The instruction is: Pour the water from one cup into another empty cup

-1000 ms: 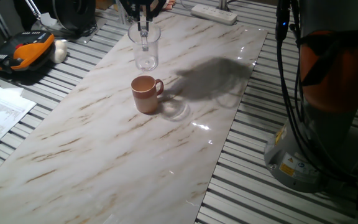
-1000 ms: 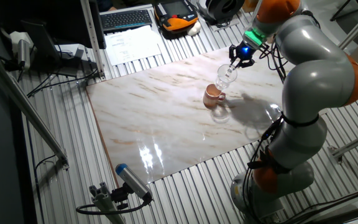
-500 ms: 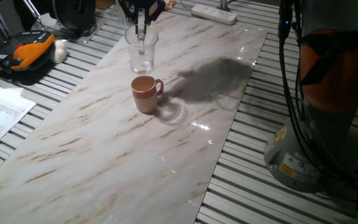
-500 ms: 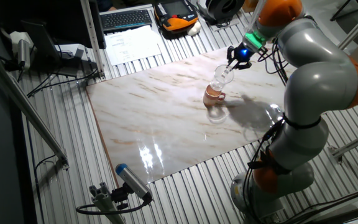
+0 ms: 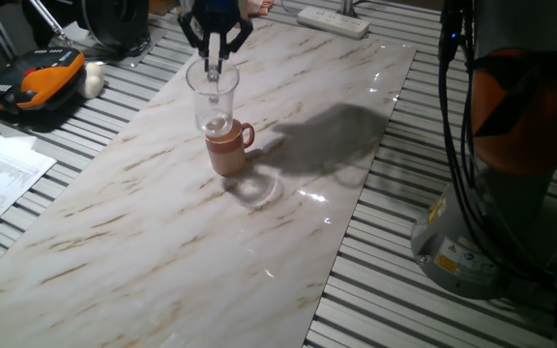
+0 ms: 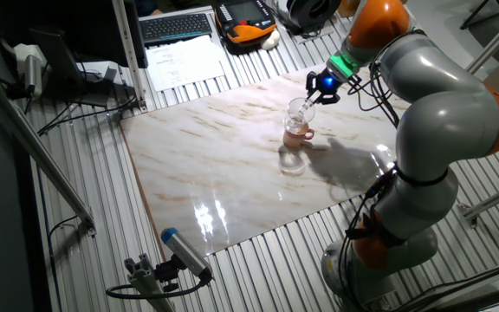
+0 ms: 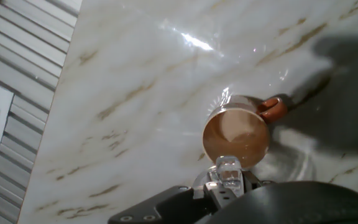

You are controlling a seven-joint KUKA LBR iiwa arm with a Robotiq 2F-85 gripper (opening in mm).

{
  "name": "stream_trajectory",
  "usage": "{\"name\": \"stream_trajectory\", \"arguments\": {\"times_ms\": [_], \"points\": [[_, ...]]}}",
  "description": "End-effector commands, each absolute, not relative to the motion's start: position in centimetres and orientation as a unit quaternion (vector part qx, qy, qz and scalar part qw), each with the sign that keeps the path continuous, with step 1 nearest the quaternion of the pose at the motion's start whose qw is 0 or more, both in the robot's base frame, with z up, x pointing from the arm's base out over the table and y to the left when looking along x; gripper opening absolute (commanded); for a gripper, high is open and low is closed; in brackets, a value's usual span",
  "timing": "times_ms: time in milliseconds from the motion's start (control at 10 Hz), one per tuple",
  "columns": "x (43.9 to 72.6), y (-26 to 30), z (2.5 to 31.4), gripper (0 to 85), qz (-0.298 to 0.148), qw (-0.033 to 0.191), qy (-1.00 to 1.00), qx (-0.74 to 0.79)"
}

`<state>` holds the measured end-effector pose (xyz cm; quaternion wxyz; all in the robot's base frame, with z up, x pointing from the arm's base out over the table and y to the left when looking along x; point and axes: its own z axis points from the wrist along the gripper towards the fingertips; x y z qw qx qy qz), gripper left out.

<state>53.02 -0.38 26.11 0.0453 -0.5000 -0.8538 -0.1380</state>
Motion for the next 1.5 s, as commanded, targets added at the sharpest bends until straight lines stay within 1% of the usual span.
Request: {"name": "stream_trajectory", "arguments": {"times_ms": [0,200,500,700,1100,1300,1400], "points": [[52.9,0.1,26.1,0.0,-0.136,0.051,-0.852,-0.504],[52.5,1.3,25.9,0.0,-0.153,0.058,-0.841,-0.515],[51.8,3.1,24.7,0.0,-0.150,0.063,-0.835,-0.526],[51.5,4.2,24.5,0.0,-0.155,0.062,-0.829,-0.534],[50.6,6.3,22.2,0.0,-0.163,0.057,-0.817,-0.550],[50.3,6.9,21.1,0.0,-0.145,0.061,-0.812,-0.562],[50.3,7.0,20.8,0.0,-0.128,0.062,-0.813,-0.565]]}}
